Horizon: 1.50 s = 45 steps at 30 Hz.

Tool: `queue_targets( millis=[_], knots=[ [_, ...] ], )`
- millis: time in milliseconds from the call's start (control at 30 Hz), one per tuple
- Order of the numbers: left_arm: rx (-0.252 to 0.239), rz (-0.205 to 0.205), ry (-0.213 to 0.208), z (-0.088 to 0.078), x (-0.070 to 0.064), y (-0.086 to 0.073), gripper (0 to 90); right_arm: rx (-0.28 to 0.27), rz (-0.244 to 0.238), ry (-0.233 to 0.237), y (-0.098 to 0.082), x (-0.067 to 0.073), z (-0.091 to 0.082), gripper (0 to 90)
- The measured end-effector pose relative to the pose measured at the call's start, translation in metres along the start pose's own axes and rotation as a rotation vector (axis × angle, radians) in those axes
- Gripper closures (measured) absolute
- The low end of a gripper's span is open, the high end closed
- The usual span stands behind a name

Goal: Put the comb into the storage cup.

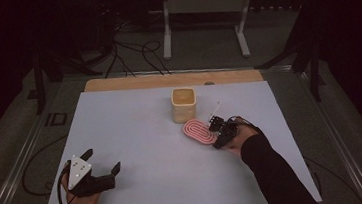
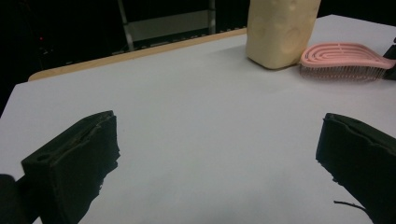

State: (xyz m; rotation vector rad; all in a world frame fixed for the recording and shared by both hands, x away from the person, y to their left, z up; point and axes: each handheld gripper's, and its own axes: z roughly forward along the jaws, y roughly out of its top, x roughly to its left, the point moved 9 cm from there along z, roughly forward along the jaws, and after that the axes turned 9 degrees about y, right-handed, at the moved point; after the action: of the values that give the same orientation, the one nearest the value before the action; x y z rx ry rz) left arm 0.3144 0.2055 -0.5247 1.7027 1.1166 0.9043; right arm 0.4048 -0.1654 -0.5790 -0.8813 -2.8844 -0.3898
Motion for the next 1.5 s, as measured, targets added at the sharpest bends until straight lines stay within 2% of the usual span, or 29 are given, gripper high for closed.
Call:
queue_targets(
  millis=[333, 600, 667, 733, 767, 933, 967, 1000, 1167, 1200, 1233, 1267, 1300, 1333, 1367, 1400, 1500],
  knots=[
    [0.008, 0.008, 0.004, 0.0, 0.0, -0.001, 0.0, 0.013, -0.012, -0.04, 0.0, 0.003, 0.0, 69.2],
    [0.011, 0.02, 0.007, 0.001, 0.0, -0.001, 0.0, -0.014, -0.008, -0.03, -0.003, 0.005, -0.001, 69.7],
    [0.012, 0.022, 0.009, 0.001, 0.0, -0.002, 0.0, -0.043, 0.009, -0.013, -0.004, 0.007, -0.001, 69.7],
    [0.013, 0.022, 0.009, 0.001, 0.0, -0.002, 0.0, -0.051, 0.012, -0.011, -0.005, 0.007, -0.001, 69.7],
    [0.014, 0.022, 0.009, 0.001, -0.001, -0.002, 0.0, -0.076, 0.034, -0.002, -0.006, 0.008, -0.002, 69.8],
    [0.015, 0.023, 0.008, 0.001, -0.001, -0.002, 0.0, -0.118, 0.052, 0.011, -0.008, 0.007, -0.006, 69.8],
    [0.015, 0.023, 0.008, 0.001, -0.001, -0.002, 0.0, -0.143, 0.074, 0.019, -0.009, 0.008, -0.008, 69.8],
    [0.015, 0.023, 0.008, 0.001, -0.001, -0.002, 0.0, -0.143, 0.074, 0.019, -0.009, 0.008, -0.008, 69.8],
    [0.019, 0.021, 0.01, 0.001, -0.001, -0.002, 0.0, -0.22, 0.073, 0.009, -0.014, 0.012, -0.015, 69.8],
    [0.019, 0.021, 0.01, 0.001, -0.001, -0.002, 0.0, -0.22, 0.073, 0.009, -0.014, 0.012, -0.015, 69.8],
    [0.02, 0.025, 0.009, 0.001, -0.001, -0.003, 0.0, -0.246, 0.07, 0.001, -0.015, 0.014, -0.017, 69.8],
    [0.02, 0.025, 0.009, 0.001, -0.001, -0.003, 0.0, -0.246, 0.07, 0.001, -0.015, 0.014, -0.017, 69.8],
    [0.022, 0.027, 0.008, 0.002, -0.002, -0.003, 0.0, -0.277, 0.065, -0.004, -0.014, 0.017, -0.022, 69.8],
    [0.022, 0.027, 0.008, 0.002, -0.002, -0.003, 0.0, -0.277, 0.065, -0.004, -0.014, 0.017, -0.022, 69.8],
    [0.02, 0.025, 0.009, 0.001, -0.002, -0.003, 0.0, -0.312, 0.056, -0.006, -0.012, 0.02, -0.027, 69.8],
    [0.02, 0.025, 0.009, 0.001, -0.002, -0.003, 0.0, -0.312, 0.056, -0.006, -0.012, 0.02, -0.027, 69.8],
    [0.022, 0.025, 0.011, 0.001, -0.001, -0.003, 0.0, -0.39, 0.033, -0.014, -0.008, 0.027, -0.038, 69.8]
  ],
)
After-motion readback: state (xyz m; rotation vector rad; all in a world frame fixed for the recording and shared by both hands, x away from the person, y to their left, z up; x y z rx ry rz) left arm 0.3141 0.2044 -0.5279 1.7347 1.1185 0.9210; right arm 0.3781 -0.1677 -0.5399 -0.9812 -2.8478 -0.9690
